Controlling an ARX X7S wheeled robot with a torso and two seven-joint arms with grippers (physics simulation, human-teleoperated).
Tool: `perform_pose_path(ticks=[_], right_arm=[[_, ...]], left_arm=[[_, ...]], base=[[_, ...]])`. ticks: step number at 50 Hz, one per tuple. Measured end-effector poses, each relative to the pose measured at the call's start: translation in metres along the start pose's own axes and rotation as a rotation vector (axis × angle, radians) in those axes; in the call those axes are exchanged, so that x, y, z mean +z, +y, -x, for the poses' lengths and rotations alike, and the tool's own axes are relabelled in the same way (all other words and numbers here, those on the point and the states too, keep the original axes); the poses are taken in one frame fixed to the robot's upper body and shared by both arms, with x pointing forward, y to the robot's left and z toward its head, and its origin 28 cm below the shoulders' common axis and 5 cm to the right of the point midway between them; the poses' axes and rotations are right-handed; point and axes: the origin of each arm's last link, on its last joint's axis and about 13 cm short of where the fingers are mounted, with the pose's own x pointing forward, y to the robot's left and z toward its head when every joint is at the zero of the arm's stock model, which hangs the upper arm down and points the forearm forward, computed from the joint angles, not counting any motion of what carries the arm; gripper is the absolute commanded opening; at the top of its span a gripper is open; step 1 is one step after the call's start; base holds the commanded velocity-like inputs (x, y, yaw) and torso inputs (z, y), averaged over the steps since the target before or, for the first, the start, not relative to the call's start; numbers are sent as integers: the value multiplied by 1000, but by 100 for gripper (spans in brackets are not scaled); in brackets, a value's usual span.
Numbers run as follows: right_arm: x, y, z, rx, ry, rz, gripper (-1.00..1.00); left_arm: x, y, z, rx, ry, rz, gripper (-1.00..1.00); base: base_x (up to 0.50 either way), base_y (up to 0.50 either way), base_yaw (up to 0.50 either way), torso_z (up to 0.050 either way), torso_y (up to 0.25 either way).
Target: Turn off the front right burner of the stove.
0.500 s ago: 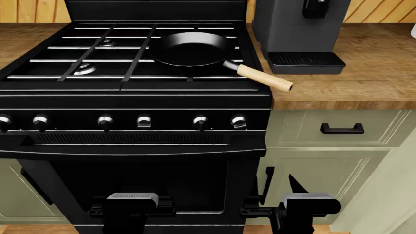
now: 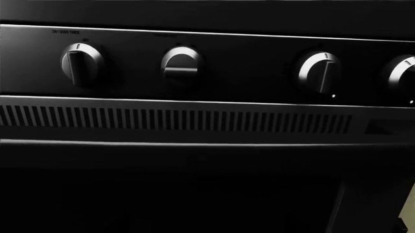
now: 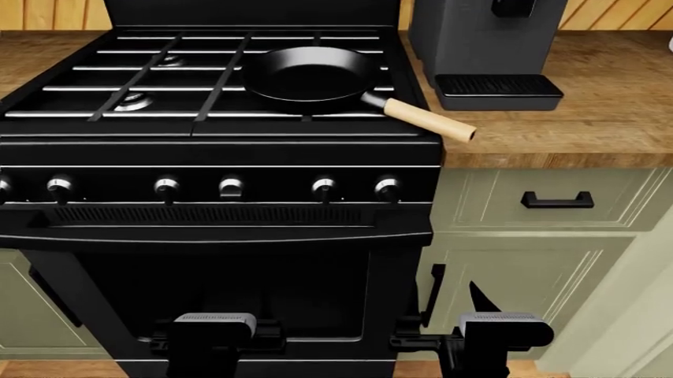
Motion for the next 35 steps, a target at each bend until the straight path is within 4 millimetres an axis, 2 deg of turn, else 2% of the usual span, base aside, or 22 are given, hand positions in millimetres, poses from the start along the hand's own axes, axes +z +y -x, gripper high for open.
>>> perform_pose_path(ticks=[35], right_arm=[[2,-2,0,-10,3,22,100]], left_arm=[[-4,1,-4,15,59,14,100]], base=[[0,0,0,-50,0]])
